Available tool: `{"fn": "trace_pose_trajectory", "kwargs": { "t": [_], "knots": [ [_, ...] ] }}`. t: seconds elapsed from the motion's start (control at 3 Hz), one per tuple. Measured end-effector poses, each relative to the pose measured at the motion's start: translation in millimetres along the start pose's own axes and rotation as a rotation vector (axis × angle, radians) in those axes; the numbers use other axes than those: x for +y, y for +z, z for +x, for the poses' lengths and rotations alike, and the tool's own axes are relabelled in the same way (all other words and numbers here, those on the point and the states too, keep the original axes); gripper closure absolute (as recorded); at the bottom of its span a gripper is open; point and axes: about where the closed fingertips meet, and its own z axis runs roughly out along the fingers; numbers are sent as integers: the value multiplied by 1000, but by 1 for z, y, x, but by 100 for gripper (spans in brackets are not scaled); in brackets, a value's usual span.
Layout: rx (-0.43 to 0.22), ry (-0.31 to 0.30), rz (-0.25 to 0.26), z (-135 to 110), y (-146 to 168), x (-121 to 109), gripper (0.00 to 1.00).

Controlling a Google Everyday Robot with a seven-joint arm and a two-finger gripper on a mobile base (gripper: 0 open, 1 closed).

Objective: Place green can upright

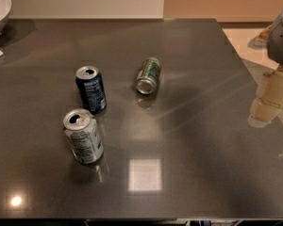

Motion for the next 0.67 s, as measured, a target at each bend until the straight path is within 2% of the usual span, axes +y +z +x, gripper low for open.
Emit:
{"fn": "trace_pose_trajectory", "kwargs": {
  "t": [0.33,0.67],
  "knots": [
    [0,0,0,0,0,0,0],
    [-10,15,-30,-11,8,-16,0]
  ]
}}
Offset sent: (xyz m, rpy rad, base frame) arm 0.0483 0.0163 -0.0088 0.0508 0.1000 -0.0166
